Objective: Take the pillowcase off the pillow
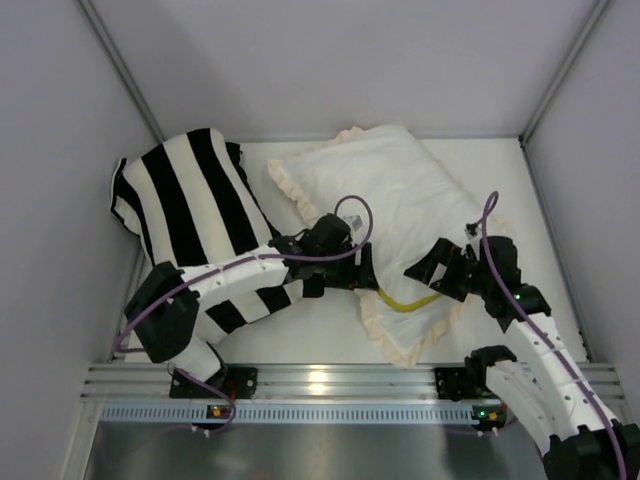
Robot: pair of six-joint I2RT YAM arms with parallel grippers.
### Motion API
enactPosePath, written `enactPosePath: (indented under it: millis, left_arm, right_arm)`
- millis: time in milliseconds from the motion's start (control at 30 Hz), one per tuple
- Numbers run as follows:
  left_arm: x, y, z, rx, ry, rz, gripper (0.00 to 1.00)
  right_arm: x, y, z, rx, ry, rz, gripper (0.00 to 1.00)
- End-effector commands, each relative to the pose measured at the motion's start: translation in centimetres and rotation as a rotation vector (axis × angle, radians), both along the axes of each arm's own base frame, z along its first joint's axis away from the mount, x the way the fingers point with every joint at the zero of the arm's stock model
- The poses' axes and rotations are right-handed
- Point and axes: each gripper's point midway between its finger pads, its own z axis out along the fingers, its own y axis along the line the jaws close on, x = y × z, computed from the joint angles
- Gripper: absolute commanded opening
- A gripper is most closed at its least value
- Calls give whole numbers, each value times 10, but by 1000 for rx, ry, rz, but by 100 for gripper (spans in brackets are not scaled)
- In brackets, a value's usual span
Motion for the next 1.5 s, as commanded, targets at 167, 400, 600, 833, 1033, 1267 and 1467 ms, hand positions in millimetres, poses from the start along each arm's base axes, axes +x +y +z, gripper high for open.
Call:
enactPosePath:
  millis: [167, 400, 600, 833, 1033, 1267, 1467]
  left_arm:
    - [-26, -20, -53, 117, 14, 106, 69]
    - [1, -16, -67, 150, -95, 213, 60]
    - [21, -18, -78, 169, -170, 268, 65]
    - [38, -55, -64, 2, -236, 262, 0]
    - [40, -56, 20, -201, -434, 218, 0]
    - [12, -76, 87, -406, -541, 36, 0]
    - [4, -74, 107, -441, -585, -15, 0]
  right_arm:
    - [-4, 18, 14, 63, -100, 118, 100]
    - [-15, 25, 41, 93, -163, 197, 100]
    - [-27, 26, 44, 75, -156, 258, 99]
    - [-36, 26, 38, 72, -134, 276, 100]
    - [-46, 29, 33, 107, -84, 287, 99]
    - [-52, 28, 37, 128, -87, 260, 100]
    - [-49, 16, 20, 61, -81, 188, 99]
